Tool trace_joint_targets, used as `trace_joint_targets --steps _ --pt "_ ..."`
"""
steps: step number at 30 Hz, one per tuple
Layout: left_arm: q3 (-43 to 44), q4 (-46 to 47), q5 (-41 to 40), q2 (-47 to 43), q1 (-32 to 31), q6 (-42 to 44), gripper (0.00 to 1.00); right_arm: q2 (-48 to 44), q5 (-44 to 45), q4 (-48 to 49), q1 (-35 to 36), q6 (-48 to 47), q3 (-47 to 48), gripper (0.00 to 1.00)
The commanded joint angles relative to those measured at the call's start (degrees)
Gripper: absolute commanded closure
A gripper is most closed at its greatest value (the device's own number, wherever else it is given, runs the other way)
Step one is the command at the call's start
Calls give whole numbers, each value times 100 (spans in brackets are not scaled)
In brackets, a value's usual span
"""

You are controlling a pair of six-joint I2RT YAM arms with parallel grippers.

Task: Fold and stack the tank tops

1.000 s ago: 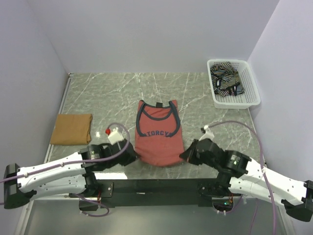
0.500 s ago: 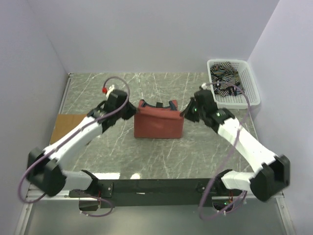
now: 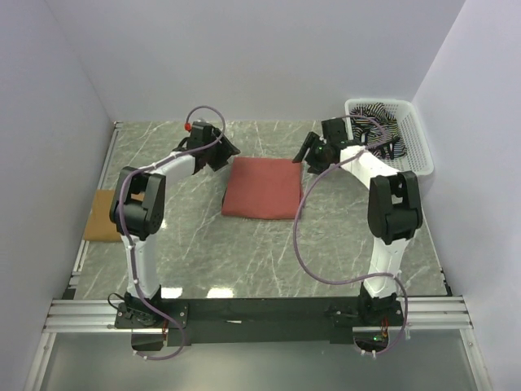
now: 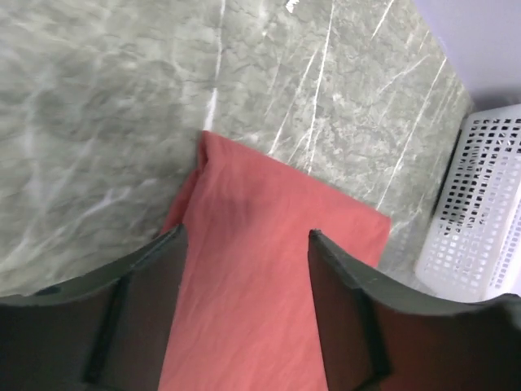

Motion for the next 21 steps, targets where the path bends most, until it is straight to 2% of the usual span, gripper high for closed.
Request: trace_joint_targets --steps 1,3,5,6,8,11,17,21 --pt "-42 -3 -136 -816 12 358 32 -632 315 -38 -56 -295 106 28" --pt "-418 -366 -672 -1326 12 358 30 -1149 562 -55 110 -339 -410 28" --pt "-727 -786 -709 -1747 3 279 30 -1476 1063 -47 365 -418 -790 29" --pt "-1042 -859 -892 -1845 12 297 29 -1704 1256 -73 522 -419 -1122 30" --pt "-1377 -824 -771 -2039 12 428 26 -1864 1695 -47 1024 -384 -1440 31" --pt "-1388 -1078 -262 -1813 30 1006 26 -2014 1733 216 1446 -226 -2003 43" --pt "-1361 -1167 590 -1338 30 1693 21 -1514 1557 489 1552 -181 -2320 61" --pt "-1291 -1176 828 -1021 30 1984 20 -1293 1626 612 1544 -164 -2662 79"
